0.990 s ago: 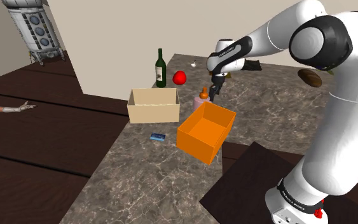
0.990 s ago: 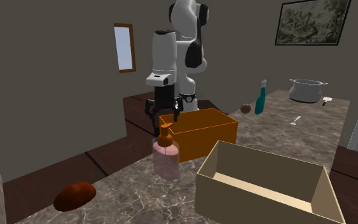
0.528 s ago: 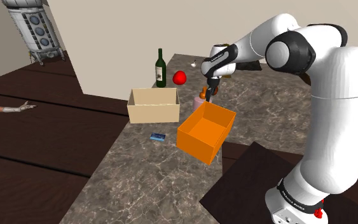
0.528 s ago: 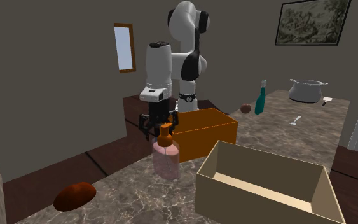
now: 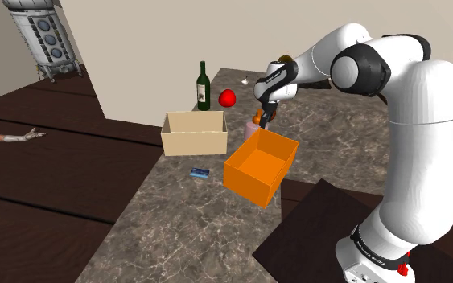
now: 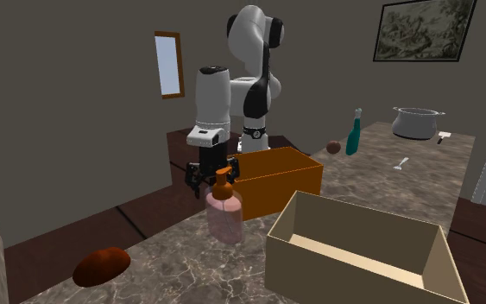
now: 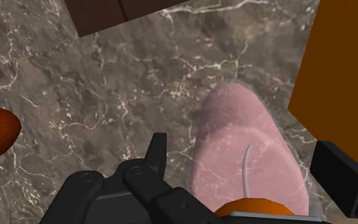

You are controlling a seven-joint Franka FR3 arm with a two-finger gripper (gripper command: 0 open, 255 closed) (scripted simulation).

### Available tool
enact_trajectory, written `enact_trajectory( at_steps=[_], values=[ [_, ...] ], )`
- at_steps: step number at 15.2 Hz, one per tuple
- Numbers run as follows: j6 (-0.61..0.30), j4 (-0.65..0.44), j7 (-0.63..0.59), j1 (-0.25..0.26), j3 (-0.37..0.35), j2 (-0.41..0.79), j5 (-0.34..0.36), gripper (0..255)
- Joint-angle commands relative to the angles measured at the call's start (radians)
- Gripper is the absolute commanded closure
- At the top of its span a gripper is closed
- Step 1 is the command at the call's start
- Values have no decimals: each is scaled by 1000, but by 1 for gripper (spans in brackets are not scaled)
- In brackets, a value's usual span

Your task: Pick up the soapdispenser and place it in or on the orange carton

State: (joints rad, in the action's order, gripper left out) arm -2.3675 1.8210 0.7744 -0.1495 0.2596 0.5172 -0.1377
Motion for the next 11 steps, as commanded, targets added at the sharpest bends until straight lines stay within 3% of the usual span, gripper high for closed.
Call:
enact_trajectory(
  at_steps=[1,4,5,11],
  values=[
    [1,8,-1,5,-7,13,-1,0],
    [1,8,0,5,-6,13,-2,0],
    [2,11,3,3,-5,9,-2,255],
    [2,18,3,4,-3,3,0,255]
  ],
)
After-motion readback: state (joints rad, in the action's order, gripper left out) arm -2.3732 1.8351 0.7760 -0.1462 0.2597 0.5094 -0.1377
